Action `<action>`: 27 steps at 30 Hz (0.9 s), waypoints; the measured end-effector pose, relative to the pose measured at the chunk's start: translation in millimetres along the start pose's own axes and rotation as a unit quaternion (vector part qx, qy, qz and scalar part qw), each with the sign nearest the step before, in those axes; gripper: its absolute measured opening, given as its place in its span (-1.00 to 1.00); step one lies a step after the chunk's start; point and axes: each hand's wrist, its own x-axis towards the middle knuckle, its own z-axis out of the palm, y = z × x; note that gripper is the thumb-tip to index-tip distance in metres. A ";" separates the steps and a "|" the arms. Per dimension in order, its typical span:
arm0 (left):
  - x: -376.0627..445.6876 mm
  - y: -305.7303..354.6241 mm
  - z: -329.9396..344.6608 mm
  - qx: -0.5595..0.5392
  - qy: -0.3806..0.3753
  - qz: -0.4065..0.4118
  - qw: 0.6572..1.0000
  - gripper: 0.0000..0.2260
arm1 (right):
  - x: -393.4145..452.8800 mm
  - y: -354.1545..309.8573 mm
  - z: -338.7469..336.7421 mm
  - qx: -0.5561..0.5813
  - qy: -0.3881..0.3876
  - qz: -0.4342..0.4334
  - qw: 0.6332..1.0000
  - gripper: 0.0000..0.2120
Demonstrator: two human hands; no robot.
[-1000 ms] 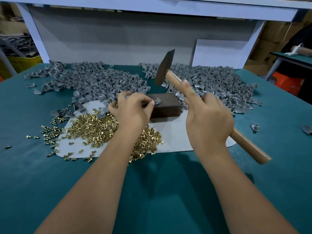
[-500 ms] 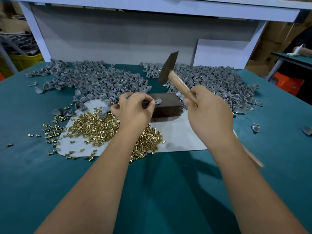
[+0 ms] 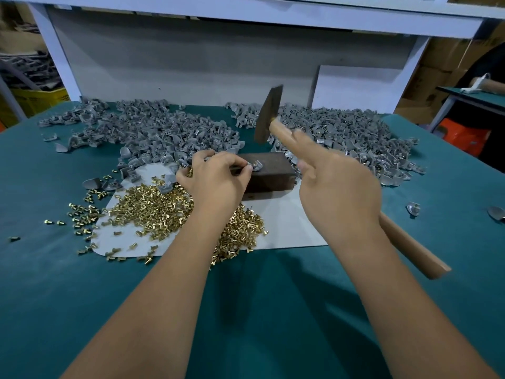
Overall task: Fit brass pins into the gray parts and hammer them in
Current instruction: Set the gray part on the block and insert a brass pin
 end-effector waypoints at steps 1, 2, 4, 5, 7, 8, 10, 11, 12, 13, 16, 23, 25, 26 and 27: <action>0.3 0.7 -0.2 -0.011 -0.008 -0.006 1.000 -0.79 | -2.0 0.3 2.6 -0.016 -0.026 -0.016 0.999 -0.56; 0.8 0.7 0.0 -0.019 -0.014 -0.007 1.000 -0.79 | -2.8 0.6 4.7 -0.029 -0.047 -0.026 0.998 -0.55; 0.0 0.9 0.3 -0.032 -0.004 -0.008 0.999 -0.87 | 0.3 2.3 3.7 -0.032 -0.051 -0.013 0.998 -0.57; -0.5 0.7 0.1 -0.032 0.004 -0.009 0.999 -0.92 | 3.3 3.2 2.3 -0.025 -0.031 -0.002 0.999 -0.58; -1.1 -0.3 0.7 -0.010 0.002 0.000 1.000 -0.96 | 5.6 3.9 0.0 0.005 0.034 0.014 0.999 -0.58; -1.0 -1.1 1.0 -0.003 -0.003 0.005 1.000 -0.96 | 4.2 3.0 -0.5 0.017 0.059 0.016 0.998 -0.58; -0.1 -0.9 -0.5 -0.007 -0.013 0.001 1.000 -0.96 | 0.8 1.6 1.9 0.005 0.030 0.005 1.000 -0.56; 0.2 -0.1 -1.3 -0.010 -0.020 -0.007 1.000 -0.93 | -1.0 1.4 4.4 -0.011 -0.018 -0.005 1.000 -0.55; 0.9 0.3 -2.1 -0.008 -0.029 -0.011 0.999 -0.91 | -1.7 2.6 6.7 -0.024 -0.064 -0.015 0.998 -0.55; 0.7 1.2 -2.4 -0.001 -0.036 -0.011 0.999 -0.91 | -0.1 4.5 6.7 -0.027 -0.088 -0.018 0.996 -0.56; -0.4 2.5 -3.0 -0.010 -0.032 -0.011 0.999 -0.93 | 8.8 8.1 0.0 -0.011 -0.061 -0.007 0.998 -0.57; -1.4 1.4 -3.7 -0.010 -0.023 -0.001 1.000 -0.96 | 4.5 5.8 6.6 -0.030 -0.041 -0.046 0.998 -0.53; -1.4 1.9 -4.8 -0.009 -0.038 -0.002 0.999 -0.95 | 8.2 8.4 10.0 -0.037 -0.067 -0.054 0.996 -0.54; -1.4 2.1 -5.2 -0.005 -0.040 -0.004 0.999 -0.95 | 12.6 10.3 10.4 -0.037 -0.058 -0.055 0.996 -0.55; -1.4 2.3 -5.8 0.000 -0.041 -0.007 0.999 -0.94 | 16.7 12.0 10.6 -0.035 -0.045 -0.053 0.997 -0.56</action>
